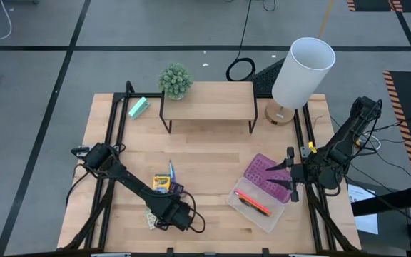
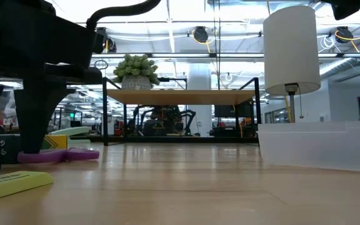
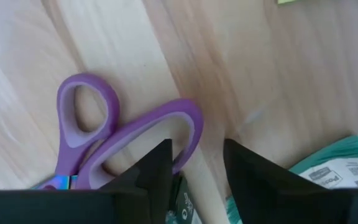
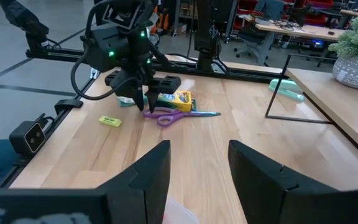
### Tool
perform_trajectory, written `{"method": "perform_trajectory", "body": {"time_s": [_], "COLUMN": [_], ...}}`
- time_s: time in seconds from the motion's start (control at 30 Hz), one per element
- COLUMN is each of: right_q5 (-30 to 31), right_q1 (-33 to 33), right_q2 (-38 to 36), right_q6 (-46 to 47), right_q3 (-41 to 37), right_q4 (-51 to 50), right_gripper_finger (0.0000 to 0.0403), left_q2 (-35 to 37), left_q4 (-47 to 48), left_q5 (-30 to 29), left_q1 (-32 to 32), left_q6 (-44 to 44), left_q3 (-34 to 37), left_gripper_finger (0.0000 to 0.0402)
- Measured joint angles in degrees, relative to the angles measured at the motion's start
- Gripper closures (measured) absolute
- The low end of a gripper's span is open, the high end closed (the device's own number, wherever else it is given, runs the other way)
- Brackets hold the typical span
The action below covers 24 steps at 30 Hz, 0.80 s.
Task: Pack school essentials
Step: Put the purple scissors into the purple supply box
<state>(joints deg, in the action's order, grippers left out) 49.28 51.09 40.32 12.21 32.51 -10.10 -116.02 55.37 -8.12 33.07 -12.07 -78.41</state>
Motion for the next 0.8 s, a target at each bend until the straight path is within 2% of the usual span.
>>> {"method": "perform_trajectory", "body": {"time_s": [0.23, 0.5, 0.7, 0.8], "right_q5": [0.02, 0.02, 0.04, 0.06], "right_q1": [0.00, 0.00, 0.00, 0.00], "right_q2": [0.00, 0.00, 0.00, 0.00], "right_q6": [-0.02, 0.10, 0.13, 0.15], "right_q3": [0.00, 0.00, 0.00, 0.00], "right_q4": [0.01, 0.01, 0.01, 0.03], "right_gripper_finger": [0.0245, 0.0245, 0.0245, 0.0245], "left_q2": [-0.05, -0.10, 0.02, 0.13], "left_q4": [-1.69, -3.59, -4.97, -5.75], "left_q5": [0.39, -0.12, -1.18, -4.46], "left_q1": [-1.22, -3.12, -4.09, -4.56], "left_q6": [2.62, 4.38, 4.82, 4.89], "left_q3": [0.11, 0.17, 0.17, -0.19], "left_gripper_finger": [0.0333, 0.0384, 0.0381, 0.0375]}}
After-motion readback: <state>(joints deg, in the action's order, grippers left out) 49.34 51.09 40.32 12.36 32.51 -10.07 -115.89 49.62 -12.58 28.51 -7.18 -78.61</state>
